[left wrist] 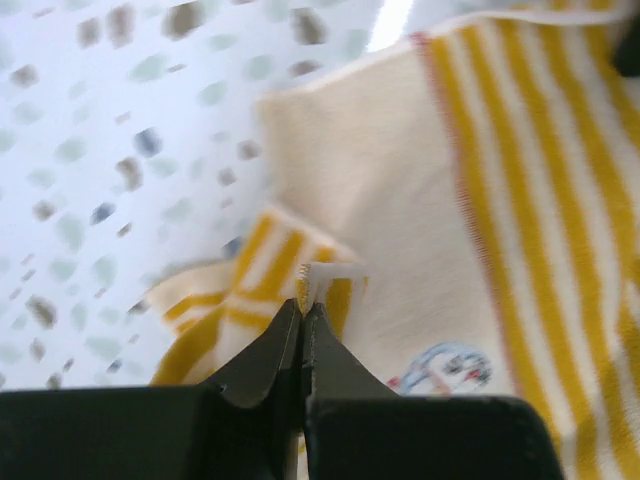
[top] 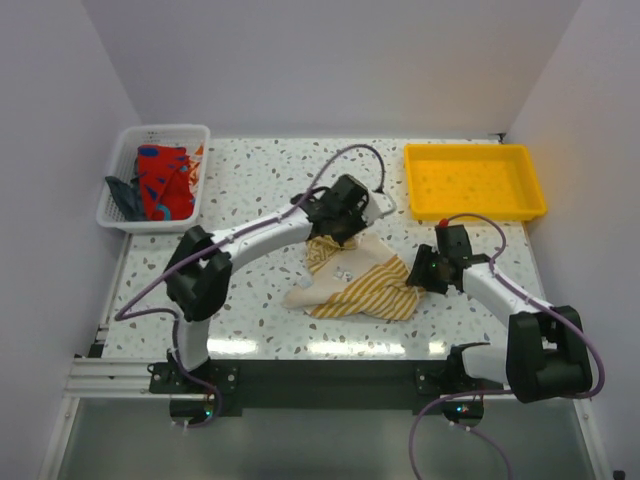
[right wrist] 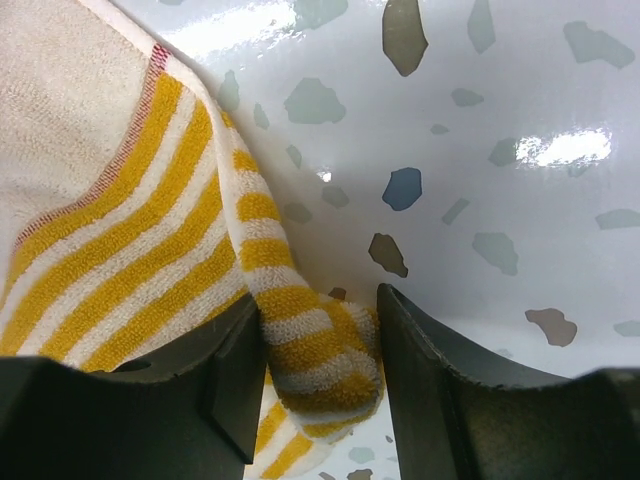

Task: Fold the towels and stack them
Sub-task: Flatten out the crumpled towel

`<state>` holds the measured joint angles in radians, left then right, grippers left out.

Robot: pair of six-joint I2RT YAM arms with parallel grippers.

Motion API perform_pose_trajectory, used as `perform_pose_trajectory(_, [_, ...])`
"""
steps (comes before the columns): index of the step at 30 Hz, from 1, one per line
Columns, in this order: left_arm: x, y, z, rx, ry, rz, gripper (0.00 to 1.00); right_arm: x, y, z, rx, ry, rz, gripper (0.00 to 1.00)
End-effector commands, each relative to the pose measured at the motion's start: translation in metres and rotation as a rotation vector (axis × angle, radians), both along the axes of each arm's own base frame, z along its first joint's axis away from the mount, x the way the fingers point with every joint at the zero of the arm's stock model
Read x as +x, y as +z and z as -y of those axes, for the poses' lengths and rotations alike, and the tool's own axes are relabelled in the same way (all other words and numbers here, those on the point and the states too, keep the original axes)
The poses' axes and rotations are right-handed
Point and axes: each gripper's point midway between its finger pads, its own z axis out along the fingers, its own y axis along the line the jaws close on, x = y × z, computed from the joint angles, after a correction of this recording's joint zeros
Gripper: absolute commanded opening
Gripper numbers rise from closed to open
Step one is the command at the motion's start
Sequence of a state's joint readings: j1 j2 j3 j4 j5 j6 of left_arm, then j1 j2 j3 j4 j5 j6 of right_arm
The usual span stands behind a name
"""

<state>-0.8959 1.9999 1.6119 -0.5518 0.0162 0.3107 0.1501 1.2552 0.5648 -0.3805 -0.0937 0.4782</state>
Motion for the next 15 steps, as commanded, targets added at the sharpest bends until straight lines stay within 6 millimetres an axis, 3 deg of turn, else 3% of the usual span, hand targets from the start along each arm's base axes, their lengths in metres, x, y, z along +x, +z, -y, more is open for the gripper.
perform_pose_trajectory(1, [0.066,0.105,-0.062,-0.298,0.425,0.139,0.00,-0.007,-0.004,0.006,-0.027,-0.018,-0.015,0.49])
perform_pose_trajectory(2, [0.067,0.127,-0.080,-0.356,0.487,0.161,0.00,-0.007,-0.004,0.007,-0.028,-0.018,-0.014,0.49])
perform_pose_trajectory(3, [0.072,0.114,-0.107,-0.378,0.603,0.118,0.00,-0.007,-0.004,0.007,-0.030,-0.019,-0.016,0.49])
perform_pose_trajectory(4, [0.071,0.127,-0.121,-0.427,0.651,0.130,0.00,-0.007,-0.004,0.007,-0.029,-0.020,-0.017,0.49])
perform_pose_trajectory(5, [0.071,0.123,-0.133,-0.437,0.699,0.114,0.00,-0.007,-0.004,0.008,-0.034,-0.021,-0.018,0.49])
perform_pose_trajectory(6, [0.070,0.104,-0.158,-0.429,0.801,0.077,0.00,-0.007,-0.003,0.008,-0.038,-0.021,-0.019,0.49])
perform_pose_trajectory(7, [0.067,0.103,-0.170,-0.440,0.845,0.068,0.00,-0.006,-0.002,0.008,-0.041,-0.020,-0.015,0.49])
perform_pose_trajectory(8, [0.063,0.082,-0.191,-0.412,0.910,0.040,0.00,-0.005,0.000,0.011,-0.052,-0.022,-0.010,0.49])
perform_pose_trajectory(11, [0.052,0.055,-0.222,-0.414,1.020,-0.036,0.00,0.003,0.015,0.012,-0.067,-0.001,0.026,0.50])
perform_pose_trajectory(14, [0.043,0.046,-0.220,-0.449,0.991,-0.104,0.00,0.006,0.032,0.008,-0.068,0.065,0.055,0.60])
perform_pose_trajectory(15, [0.041,0.048,-0.213,-0.471,0.948,-0.122,0.00,0.015,0.046,0.003,-0.064,0.094,0.093,0.62])
